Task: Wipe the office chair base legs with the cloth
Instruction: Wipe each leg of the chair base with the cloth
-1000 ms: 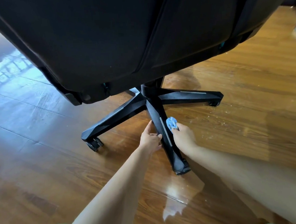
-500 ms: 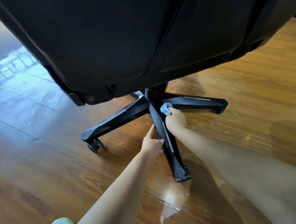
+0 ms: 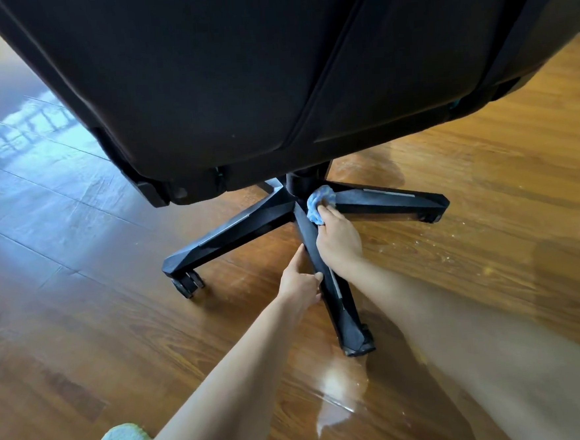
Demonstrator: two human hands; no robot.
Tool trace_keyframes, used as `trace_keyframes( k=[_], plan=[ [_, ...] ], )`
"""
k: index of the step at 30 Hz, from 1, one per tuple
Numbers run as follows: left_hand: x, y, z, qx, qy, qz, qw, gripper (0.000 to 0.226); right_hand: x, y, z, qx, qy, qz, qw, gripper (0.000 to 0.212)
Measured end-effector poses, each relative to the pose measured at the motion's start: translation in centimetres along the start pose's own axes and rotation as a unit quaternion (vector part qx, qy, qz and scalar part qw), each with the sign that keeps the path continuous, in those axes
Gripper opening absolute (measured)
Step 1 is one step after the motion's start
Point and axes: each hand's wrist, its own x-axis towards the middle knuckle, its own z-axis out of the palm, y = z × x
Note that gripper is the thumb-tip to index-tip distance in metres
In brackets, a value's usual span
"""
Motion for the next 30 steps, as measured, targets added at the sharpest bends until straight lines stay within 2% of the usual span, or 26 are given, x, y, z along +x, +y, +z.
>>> trace_keyframes(
  k=[2,5,7,13,18,21,23,25,26,30],
  plan=[
    [0.3,0.0,-0.1,-0.018,-0.01,-0.015,1.0,0.084,-0.7,0.0,0.4,-0.011,0.01,-0.02,1.0,0.051],
    [0.6,-0.4,-0.2,-0.017,0.01,0.02,1.0,0.083,-1.4,0.1,0.6,-0.079,-0.019,-0.136,0.987,0.054],
    [0.8,-0.8,-0.4,-0.02,0.012,0.029,0.999,0.082,-1.3,0.0,0.6,-0.123,-0.038,-0.183,0.975,0.057],
    [1.3,-1.1,-0.2,0.034,0.041,0.031,0.998,0.078,2.0,-2.1,0.2,-0.194,-0.079,-0.222,0.952,0.056],
    [0.6,-1.8,-0.6,-0.042,0.062,-0.011,0.997,0.072,1.8,-1.9,-0.7,-0.214,-0.093,-0.251,0.94,0.059],
    [-0.9,-2.5,-0.1,-0.122,0.059,-0.057,0.989,0.068,0.6,-0.9,-1.7,-0.261,-0.11,-0.321,0.904,0.058],
    [-1.3,-3.1,-0.2,-0.17,0.049,-0.081,0.981,0.062,-1.1,-0.2,-2.3,-0.294,-0.139,-0.375,0.868,0.051],
    [-1.8,-3.5,-0.6,-0.194,0.027,-0.087,0.977,0.046,-2.6,0.2,-2.5,-0.332,-0.159,-0.416,0.831,0.041],
    [-1.9,-3.5,-0.7,-0.197,0.016,-0.088,0.976,0.039,-2.7,0.2,-2.6,-0.338,-0.168,-0.423,0.824,0.037],
    [-2.2,-3.5,-1.1,-0.2,-0.005,-0.082,0.976,0.017,-0.3,-2.9,-2.6,-0.338,-0.196,-0.383,0.837,0.026]
  ],
)
